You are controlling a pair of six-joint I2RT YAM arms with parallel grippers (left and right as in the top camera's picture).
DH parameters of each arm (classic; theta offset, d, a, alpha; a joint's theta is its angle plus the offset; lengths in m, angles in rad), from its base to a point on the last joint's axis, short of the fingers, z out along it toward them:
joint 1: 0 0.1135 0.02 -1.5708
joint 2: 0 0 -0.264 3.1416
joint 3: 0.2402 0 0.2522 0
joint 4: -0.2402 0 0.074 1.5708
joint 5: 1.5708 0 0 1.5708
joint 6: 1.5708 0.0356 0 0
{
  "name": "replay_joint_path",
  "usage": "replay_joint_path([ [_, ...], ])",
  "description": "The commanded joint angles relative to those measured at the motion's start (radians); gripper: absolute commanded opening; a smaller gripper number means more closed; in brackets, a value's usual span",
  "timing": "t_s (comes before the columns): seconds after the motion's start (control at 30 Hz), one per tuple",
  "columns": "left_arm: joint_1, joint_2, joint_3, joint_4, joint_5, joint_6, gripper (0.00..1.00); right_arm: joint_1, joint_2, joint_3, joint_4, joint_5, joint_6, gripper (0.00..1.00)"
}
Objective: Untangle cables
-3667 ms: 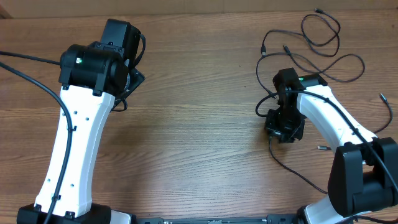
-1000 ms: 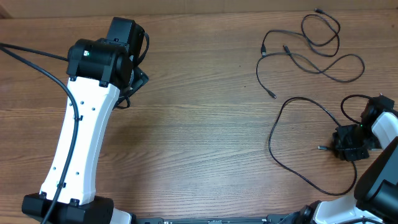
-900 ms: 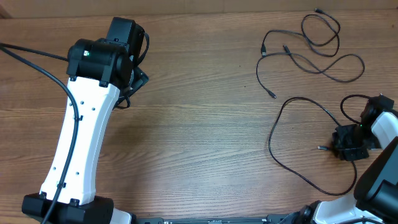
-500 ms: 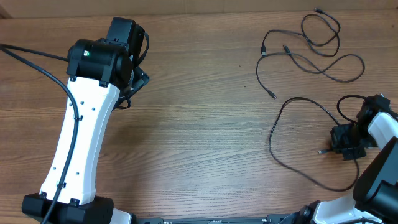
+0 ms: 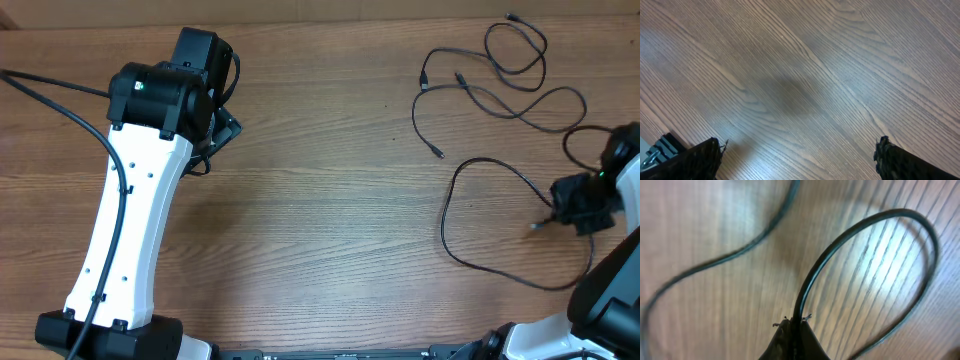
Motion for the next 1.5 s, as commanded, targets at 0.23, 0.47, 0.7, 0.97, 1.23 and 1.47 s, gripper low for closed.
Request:
replay_joint_path([
  [0.23,-0.002,0.008,-0.004,0.007,0.000,0.015,1.00,0.036,-0.040,0.093,0.075,-0.104,-0.321,0.04],
  [0.47,-0.002,0.008,-0.004,0.001,0.000,0.015,1.00,0.114,-0.039,0.091,0.243,-0.099,-0.451,0.04],
  [0.7,-0.002,0.008,-0.004,0.000,0.000,0.016,1.00,0.189,-0.020,0.087,0.301,0.073,-0.489,0.11],
  [0.97,-0.002,0.008,-0.004,0.001,0.000,0.015,1.00,0.193,-0.014,0.070,0.259,0.064,-0.444,0.15],
  [1.23,-0.002,0.008,-0.004,0.005,0.000,0.015,1.00,0.206,-0.014,0.066,0.182,-0.378,-0.418,0.35],
  [1.47,-0.002,0.008,-0.004,0.000,0.001,0.015,1.00,0.328,-0.013,0.023,0.147,-0.361,-0.417,0.51],
])
